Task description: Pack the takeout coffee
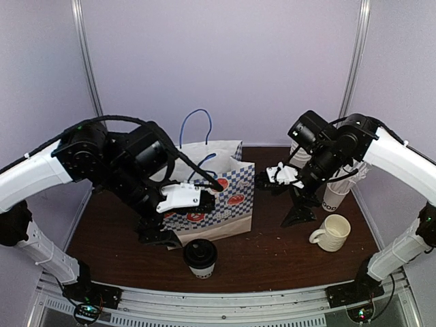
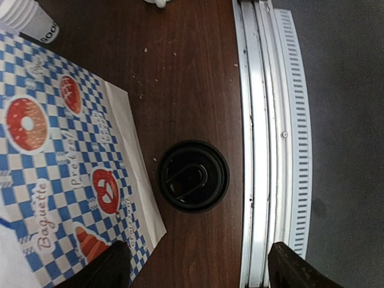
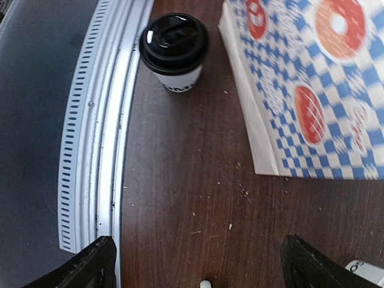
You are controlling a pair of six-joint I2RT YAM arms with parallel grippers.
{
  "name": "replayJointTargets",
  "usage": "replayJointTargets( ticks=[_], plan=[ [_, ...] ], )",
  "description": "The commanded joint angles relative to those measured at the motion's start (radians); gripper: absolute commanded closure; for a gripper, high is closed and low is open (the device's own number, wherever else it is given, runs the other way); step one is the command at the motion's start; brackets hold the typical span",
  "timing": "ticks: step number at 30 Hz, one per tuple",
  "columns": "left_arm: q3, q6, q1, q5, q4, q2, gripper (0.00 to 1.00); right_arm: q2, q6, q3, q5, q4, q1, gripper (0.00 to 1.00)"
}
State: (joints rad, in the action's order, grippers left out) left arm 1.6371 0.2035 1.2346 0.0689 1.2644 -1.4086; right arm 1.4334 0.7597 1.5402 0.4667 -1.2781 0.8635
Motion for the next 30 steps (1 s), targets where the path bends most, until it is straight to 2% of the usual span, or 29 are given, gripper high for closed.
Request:
replayJointTargets(
  ticks=[1, 7, 11, 23, 30],
  plan=[
    [0.0, 0.084, 0.018, 0.009, 0.053, -0.077, 0.17, -0.068, -0.034, -0.078, 0.079, 0.092, -0.114, 0.01],
    [-0.017, 0.151, 0.022, 0.0, 0.041, -0.174, 0.15, -0.082, -0.09, -0.191, 0.169, 0.234, -0.277, 0.01],
    [-0.049, 0.158, 0.023, -0.047, -0.004, -0.217, 0.15, -0.082, -0.114, -0.248, 0.347, 0.287, -0.394, 0.0],
    [-0.03, 0.182, 0.021, -0.106, -0.068, -0.353, 0.14, -0.154, -0.106, -0.309, 0.348, 0.329, -0.397, 0.01],
    [-0.045, 0.192, 0.019, -0.074, -0.066, -0.377, 0.17, -0.145, -0.103, -0.314, 0.352, 0.33, -0.397, 0.01]
  ],
)
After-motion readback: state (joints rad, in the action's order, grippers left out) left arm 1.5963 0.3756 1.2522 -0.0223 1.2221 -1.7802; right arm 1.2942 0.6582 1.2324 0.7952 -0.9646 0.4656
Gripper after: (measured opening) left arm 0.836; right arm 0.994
